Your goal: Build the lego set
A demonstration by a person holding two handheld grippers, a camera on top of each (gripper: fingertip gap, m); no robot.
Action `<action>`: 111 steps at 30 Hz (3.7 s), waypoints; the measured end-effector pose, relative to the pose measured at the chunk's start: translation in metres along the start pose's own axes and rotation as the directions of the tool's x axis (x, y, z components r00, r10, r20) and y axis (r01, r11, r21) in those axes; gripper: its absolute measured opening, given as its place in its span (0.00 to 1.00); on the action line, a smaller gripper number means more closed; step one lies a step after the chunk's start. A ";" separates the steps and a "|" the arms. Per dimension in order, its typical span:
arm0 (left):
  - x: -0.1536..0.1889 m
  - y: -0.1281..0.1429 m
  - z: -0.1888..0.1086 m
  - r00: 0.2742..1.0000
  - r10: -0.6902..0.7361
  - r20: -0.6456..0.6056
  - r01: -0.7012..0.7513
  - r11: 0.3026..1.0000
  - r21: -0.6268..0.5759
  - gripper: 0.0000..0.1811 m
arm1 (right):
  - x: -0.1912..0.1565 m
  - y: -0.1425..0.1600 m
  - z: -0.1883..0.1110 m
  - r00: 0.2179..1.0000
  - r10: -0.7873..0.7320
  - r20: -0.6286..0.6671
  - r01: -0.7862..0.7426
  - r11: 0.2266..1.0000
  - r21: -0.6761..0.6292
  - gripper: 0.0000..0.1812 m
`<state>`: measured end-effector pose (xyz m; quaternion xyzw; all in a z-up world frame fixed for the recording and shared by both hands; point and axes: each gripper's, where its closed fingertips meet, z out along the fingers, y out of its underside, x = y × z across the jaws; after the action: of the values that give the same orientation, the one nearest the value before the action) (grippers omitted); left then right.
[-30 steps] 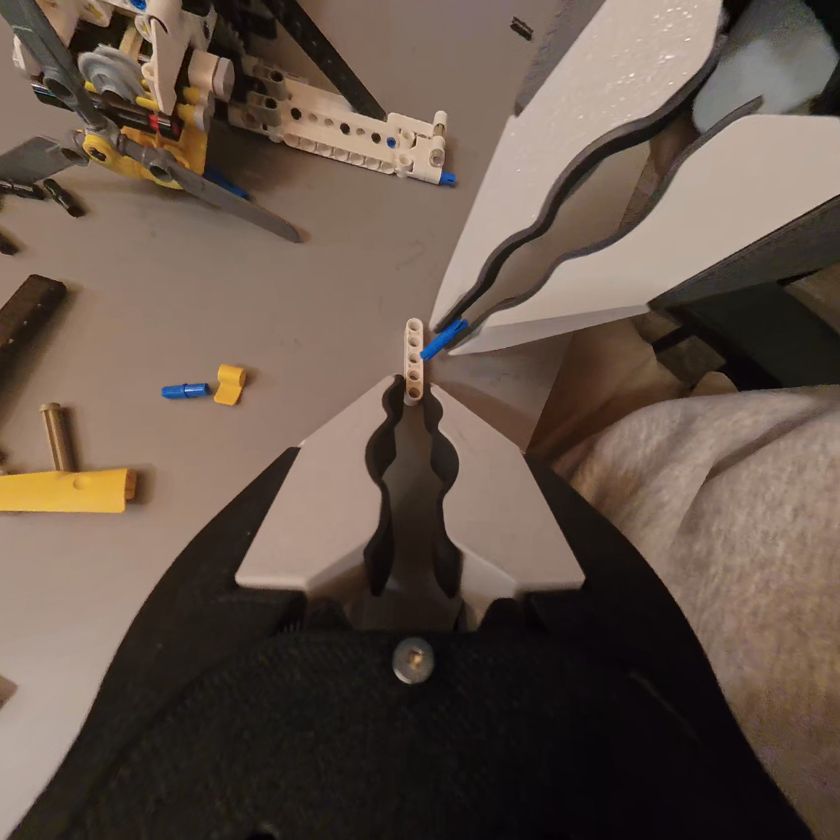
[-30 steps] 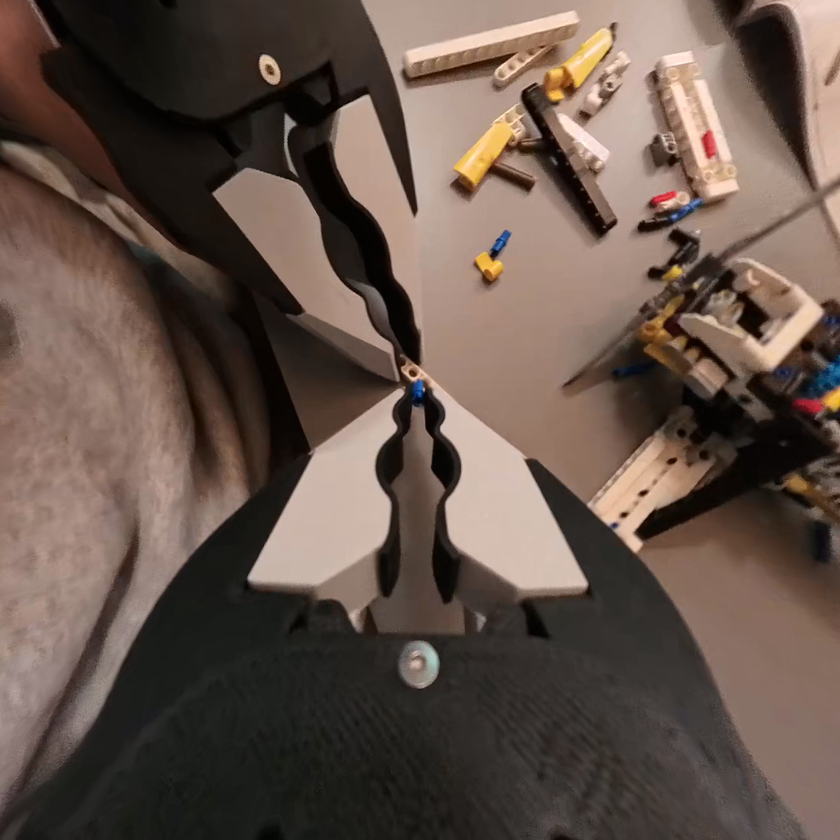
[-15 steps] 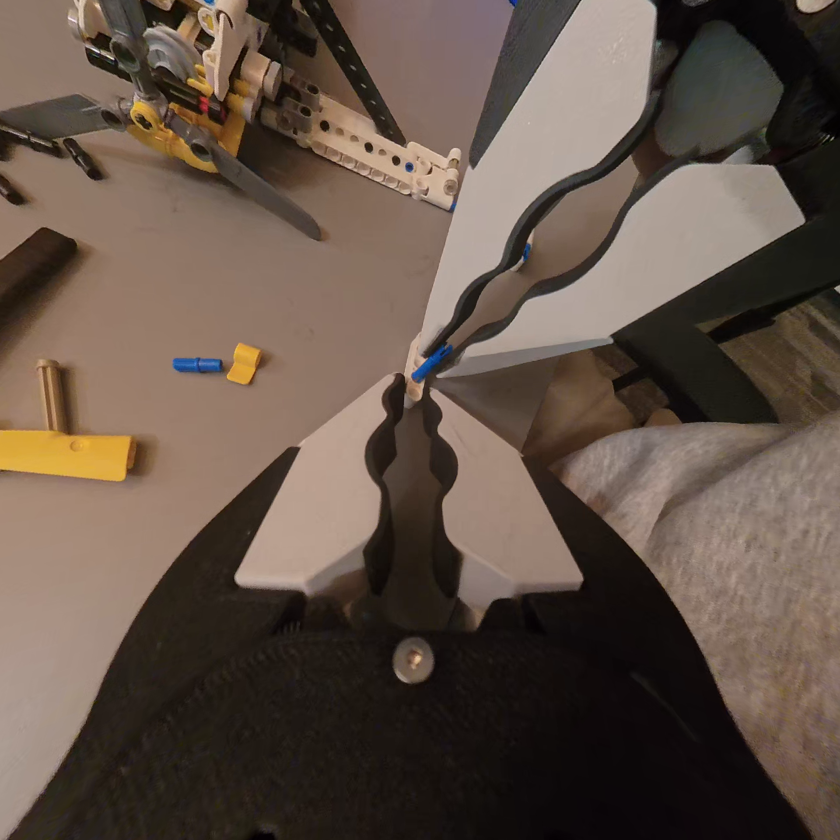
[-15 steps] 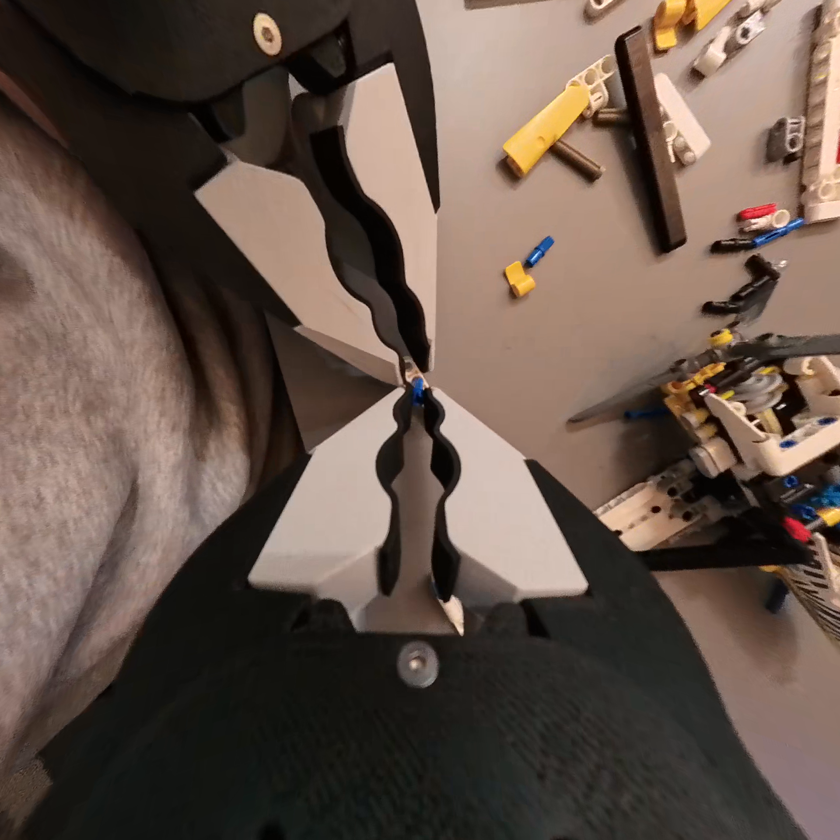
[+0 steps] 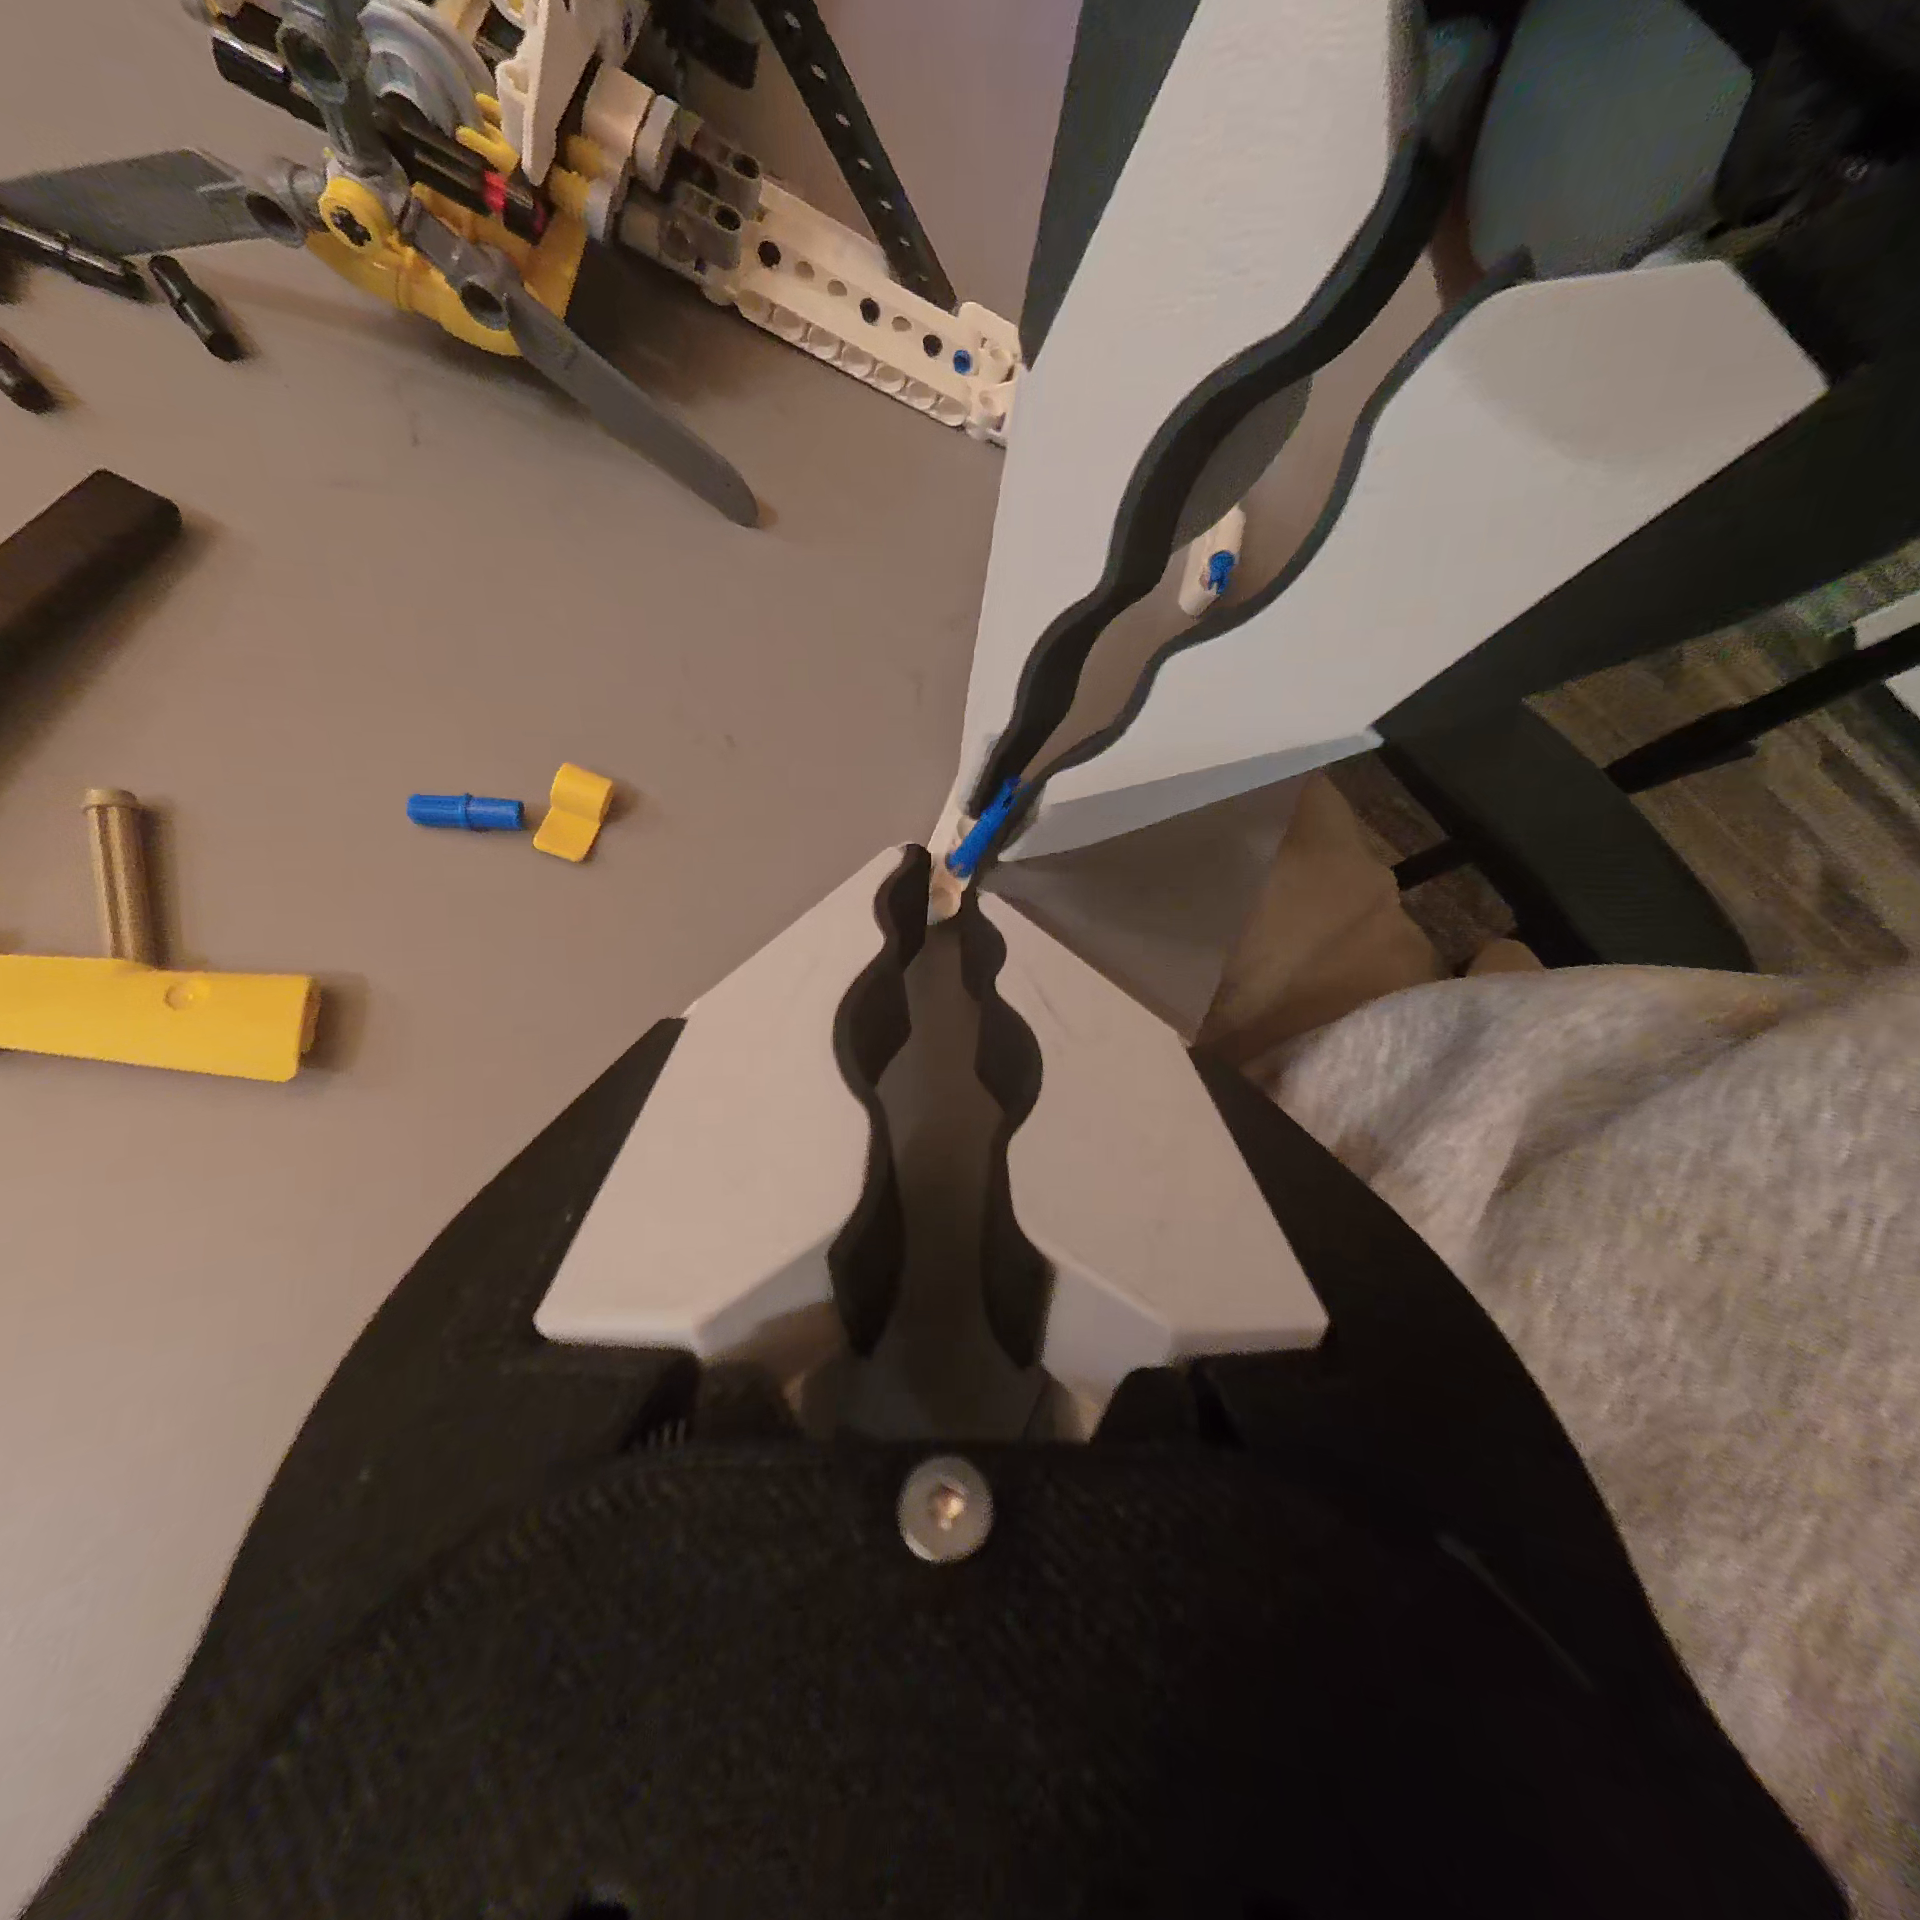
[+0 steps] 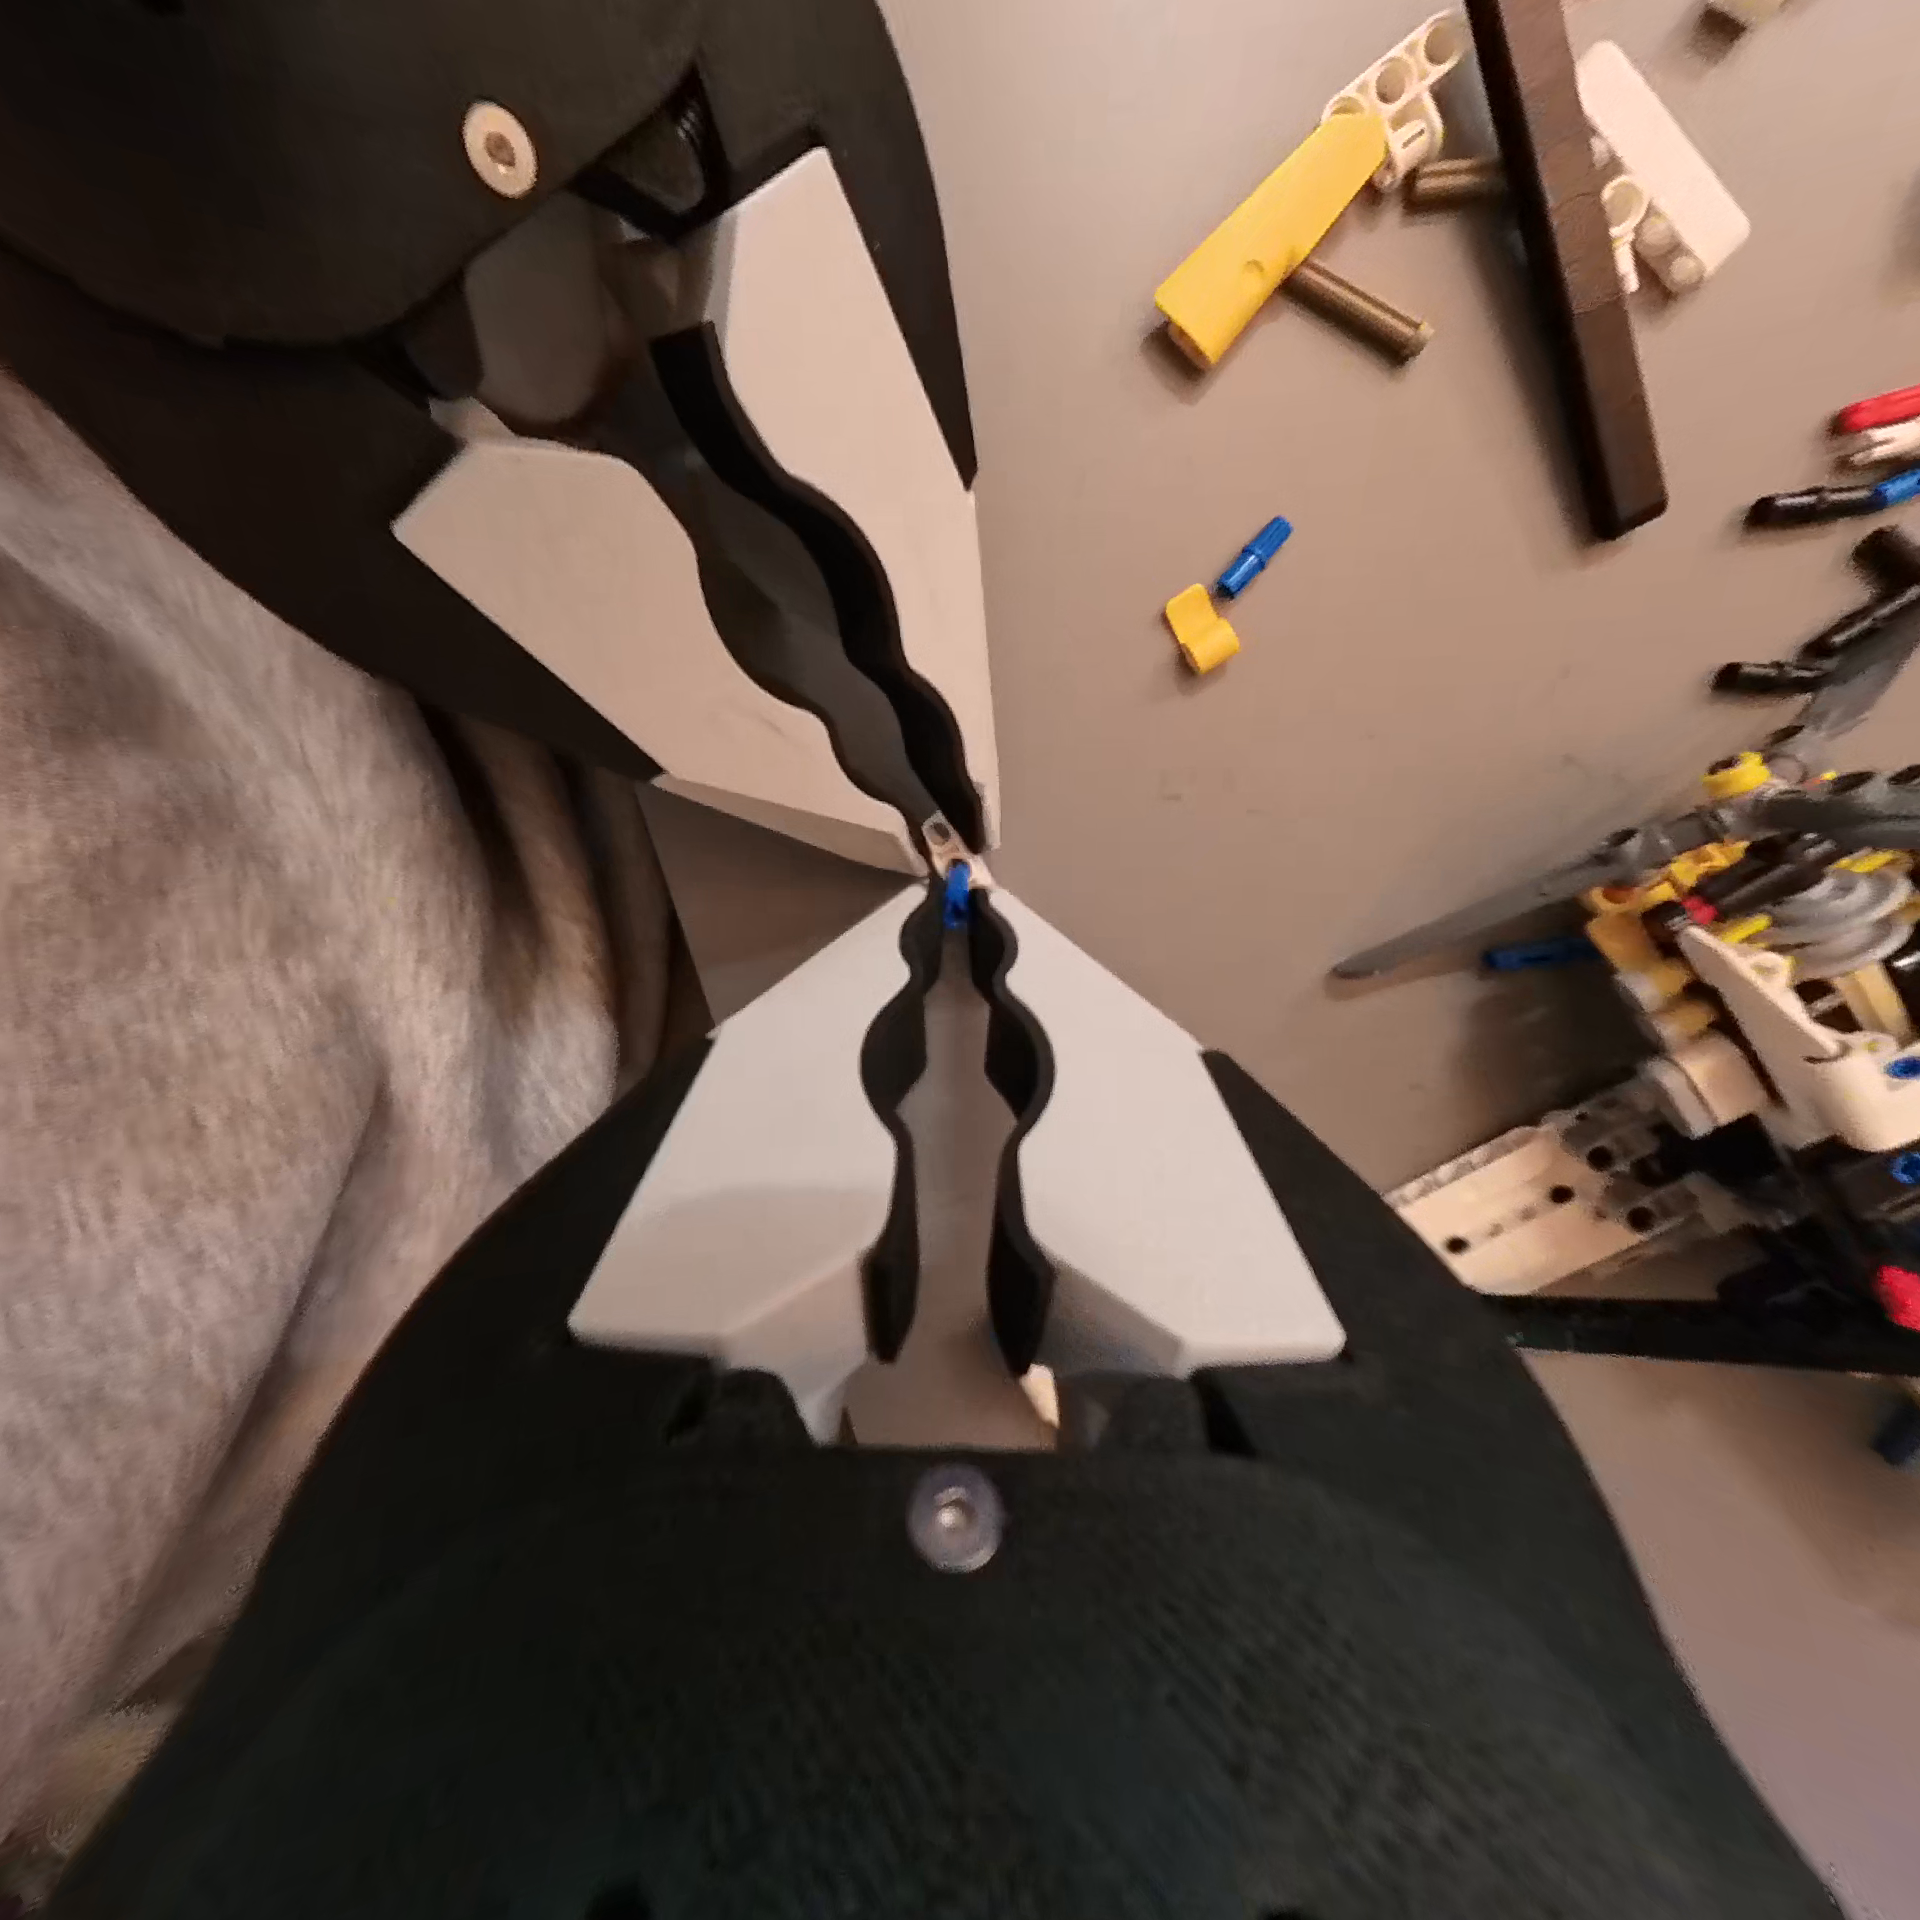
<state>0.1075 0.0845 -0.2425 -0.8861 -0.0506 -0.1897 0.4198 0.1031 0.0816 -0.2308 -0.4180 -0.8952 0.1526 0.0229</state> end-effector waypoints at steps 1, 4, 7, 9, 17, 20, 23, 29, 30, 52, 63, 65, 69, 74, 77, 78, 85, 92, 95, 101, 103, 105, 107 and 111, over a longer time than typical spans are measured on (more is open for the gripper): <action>-0.001 0.001 0.000 1.000 -0.007 -0.004 0.007 1.000 -0.006 0.01 | -0.001 0.000 0.001 1.000 0.020 0.021 -0.020 1.000 0.007 0.02; -0.001 0.001 -0.001 0.999 -0.030 -0.019 0.030 1.000 -0.005 0.00 | -0.002 0.000 0.003 0.998 0.043 0.040 -0.044 0.999 0.031 0.02; -0.001 0.000 -0.001 0.998 -0.047 -0.032 0.047 0.999 -0.005 0.00 | -0.002 -0.001 0.003 1.000 0.023 0.005 -0.023 0.999 0.033 0.02; 0.000 0.000 -0.001 0.998 -0.050 -0.043 0.050 0.999 -0.001 0.00 | -0.002 -0.001 0.002 1.000 0.017 -0.019 -0.016 1.000 0.025 0.02; 0.003 -0.001 -0.004 0.997 -0.035 -0.069 0.036 0.999 0.018 0.00 | 0.005 0.004 0.000 0.995 -0.032 -0.091 0.030 0.999 -0.023 0.02; 0.002 -0.001 -0.003 0.999 -0.020 -0.048 0.021 1.000 0.020 0.00 | 0.005 0.003 0.001 0.997 -0.023 -0.072 0.022 1.000 -0.021 0.02; 0.002 -0.002 -0.002 0.999 -0.018 -0.039 0.019 1.000 0.021 0.00 | 0.006 0.003 0.001 0.998 -0.016 -0.064 0.015 1.000 -0.024 0.02; 0.002 -0.005 -0.002 0.996 -0.064 -0.068 0.066 0.997 0.033 0.03 | 0.007 0.003 0.001 0.998 -0.023 -0.059 0.020 0.998 -0.054 0.02; 0.001 -0.006 -0.003 0.996 -0.065 -0.061 0.068 0.997 0.041 0.04 | 0.007 0.003 0.000 0.998 -0.020 -0.056 0.017 0.998 -0.056 0.02; -0.001 -0.004 -0.001 0.999 -0.031 0.016 0.030 0.999 0.038 0.02 | 0.008 0.001 0.001 0.994 -0.102 -0.044 0.095 0.986 -0.139 0.02; -0.002 -0.004 -0.001 0.997 -0.072 -0.014 0.072 0.997 0.036 0.01 | 0.008 0.000 0.002 0.991 -0.132 -0.039 0.123 0.976 -0.181 0.02; -0.002 -0.004 -0.001 0.997 -0.072 -0.014 0.072 0.997 0.036 0.01 | 0.008 -0.001 0.002 0.987 -0.156 -0.042 0.145 0.970 -0.195 0.02; -0.002 -0.004 -0.001 0.997 -0.074 -0.014 0.075 0.997 0.037 0.01 | 0.008 -0.001 0.002 0.985 -0.168 -0.035 0.158 0.967 -0.202 0.02; -0.002 -0.004 -0.001 0.997 -0.073 -0.013 0.074 0.997 0.037 0.01 | 0.008 -0.001 0.003 0.982 -0.184 -0.046 0.172 0.967 -0.186 0.02; -0.002 -0.004 -0.001 0.997 -0.072 -0.012 0.073 0.997 0.038 0.01 | 0.008 0.000 0.003 0.970 -0.234 -0.059 0.219 0.958 -0.186 0.02; -0.002 -0.004 -0.001 0.997 -0.073 -0.012 0.073 0.997 0.038 0.01 | 0.007 0.000 0.003 0.968 -0.244 -0.059 0.229 0.954 -0.193 0.02; -0.004 -0.004 -0.002 0.997 -0.083 -0.002 0.083 0.996 0.041 0.00 | 0.011 0.000 0.010 0.973 -0.229 -0.039 0.219 0.960 -0.175 0.01; -0.003 -0.006 -0.005 0.993 -0.111 -0.045 0.114 0.991 0.064 0.02 | 0.012 -0.001 0.009 0.980 -0.195 -0.045 0.191 0.978 -0.079 0.02; -0.009 -0.016 -0.014 0.981 -0.177 -0.079 0.187 0.971 0.147 0.14 | 0.017 -0.002 0.005 0.982 -0.163 -0.096 0.167 0.986 0.028 0.02; -0.010 -0.033 -0.030 0.925 -0.284 -0.250 0.343 0.910 0.233 0.21 | 0.020 -0.031 -0.037 0.940 -0.078 -0.332 0.226 0.871 0.435 0.02; -0.005 -0.041 -0.038 0.886 -0.293 -0.360 0.394 0.885 0.249 0.19 | 0.018 -0.032 -0.044 0.889 -0.080 -0.451 0.314 0.823 0.474 0.02; -0.001 -0.043 -0.042 0.856 -0.298 -0.423 0.422 0.875 0.236 0.17 | 0.014 -0.034 -0.045 0.832 -0.088 -0.547 0.399 0.780 0.481 0.02; 0.003 -0.045 -0.044 0.842 -0.288 -0.456 0.425 0.875 0.232 0.12 | 0.009 -0.034 -0.042 0.789 -0.090 -0.608 0.454 0.753 0.476 0.02; 0.001 -0.045 -0.044 0.844 -0.295 -0.448 0.429 0.872 0.234 0.04 | 0.007 -0.033 -0.042 0.724 -0.058 -0.687 0.508 0.719 0.474 0.02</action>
<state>0.0844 0.0797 -0.1847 -0.7207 -0.1634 -0.4317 0.5173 0.0814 0.0775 -0.1814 -0.2582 -0.7837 0.2908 0.4844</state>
